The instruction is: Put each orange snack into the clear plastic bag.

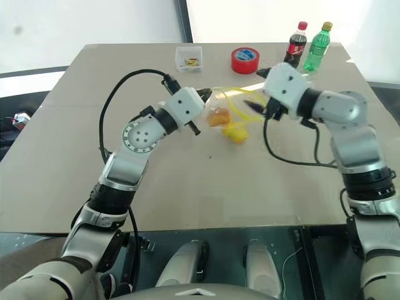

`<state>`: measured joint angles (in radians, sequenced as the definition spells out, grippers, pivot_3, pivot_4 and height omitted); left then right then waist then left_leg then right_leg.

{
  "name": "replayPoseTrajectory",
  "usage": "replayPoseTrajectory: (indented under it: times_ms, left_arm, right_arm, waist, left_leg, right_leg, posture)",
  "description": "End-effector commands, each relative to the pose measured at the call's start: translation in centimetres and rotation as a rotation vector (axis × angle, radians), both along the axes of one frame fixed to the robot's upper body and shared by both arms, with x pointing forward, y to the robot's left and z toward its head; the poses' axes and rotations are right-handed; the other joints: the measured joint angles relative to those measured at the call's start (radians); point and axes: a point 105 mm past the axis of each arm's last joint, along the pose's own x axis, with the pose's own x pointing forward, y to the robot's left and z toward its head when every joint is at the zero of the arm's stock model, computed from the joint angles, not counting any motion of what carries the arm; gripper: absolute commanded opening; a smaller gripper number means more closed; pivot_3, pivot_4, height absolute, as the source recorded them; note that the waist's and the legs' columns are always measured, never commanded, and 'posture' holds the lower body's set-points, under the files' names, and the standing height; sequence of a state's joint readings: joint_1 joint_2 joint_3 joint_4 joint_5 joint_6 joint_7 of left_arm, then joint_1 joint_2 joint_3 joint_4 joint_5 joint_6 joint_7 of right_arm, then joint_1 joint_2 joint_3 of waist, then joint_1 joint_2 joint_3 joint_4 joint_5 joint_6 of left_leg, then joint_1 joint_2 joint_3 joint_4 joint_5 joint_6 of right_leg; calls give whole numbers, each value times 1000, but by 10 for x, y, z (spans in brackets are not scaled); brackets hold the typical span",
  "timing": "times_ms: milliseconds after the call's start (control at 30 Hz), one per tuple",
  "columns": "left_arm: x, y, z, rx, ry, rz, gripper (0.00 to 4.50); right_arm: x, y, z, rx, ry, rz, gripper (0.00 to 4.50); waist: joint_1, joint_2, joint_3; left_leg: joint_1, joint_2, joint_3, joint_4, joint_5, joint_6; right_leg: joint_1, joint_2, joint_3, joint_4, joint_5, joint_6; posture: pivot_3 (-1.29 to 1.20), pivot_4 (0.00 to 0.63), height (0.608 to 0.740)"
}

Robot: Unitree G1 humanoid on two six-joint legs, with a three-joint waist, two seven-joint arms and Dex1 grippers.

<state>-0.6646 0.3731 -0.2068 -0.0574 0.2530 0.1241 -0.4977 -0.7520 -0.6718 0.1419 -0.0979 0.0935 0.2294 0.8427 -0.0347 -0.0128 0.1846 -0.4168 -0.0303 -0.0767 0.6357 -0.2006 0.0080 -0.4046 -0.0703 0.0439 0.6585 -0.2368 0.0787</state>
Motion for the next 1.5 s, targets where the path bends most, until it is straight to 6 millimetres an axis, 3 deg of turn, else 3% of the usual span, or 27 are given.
replayPoseTrajectory:
  times_ms: [33,433,533,633,667,1367,1500]
  left_arm:
    - [-10,-5,15,27,-74,-28,0]
    - [-15,-7,19,73,-97,-48,0]
    - [-16,-6,20,71,-98,-49,0]
    - [-17,-6,20,71,-98,-48,0]
    - [-18,-5,20,72,-98,-47,0]
    - [-14,-2,15,72,-77,-26,0]
    - [-15,-2,14,72,-76,-27,0]
  right_arm:
    - [-7,17,13,-18,-78,52,3502]
    - [5,56,18,-121,-307,123,3502]
    - [9,58,15,-153,-331,130,2733]
    - [12,60,12,-167,-340,133,1311]
    - [13,61,11,-169,-343,133,1053]
    - [11,52,10,-202,-354,114,1053]
    - [10,53,9,-202,-355,117,32]
  waist:
    - [1,0,0]
    - [-3,0,0]
    - [-3,0,0]
    - [-3,0,0]
    - [-3,0,0]
    - [-3,0,0]
    - [-3,0,0]
  left_leg:
    - [0,0,0,0,0,0]
    - [0,0,1,0,0,0]
    - [0,0,1,0,0,0]
    - [0,0,1,0,0,0]
    - [0,0,1,0,0,0]
    - [0,0,1,0,0,0]
    - [0,0,1,0,0,0]
  right_leg:
    - [0,0,0,0,0,0]
    - [0,0,-1,0,0,0]
    - [0,0,-1,0,0,0]
    - [0,0,-1,0,0,0]
    - [0,0,-1,0,0,0]
    - [0,0,-1,0,0,0]
    - [0,0,-1,0,0,0]
  posture:
    - [0,150,740]
    - [0,150,740]
    - [0,150,740]
    - [0,150,740]
    - [0,150,740]
    - [0,150,740]
    - [0,150,740]
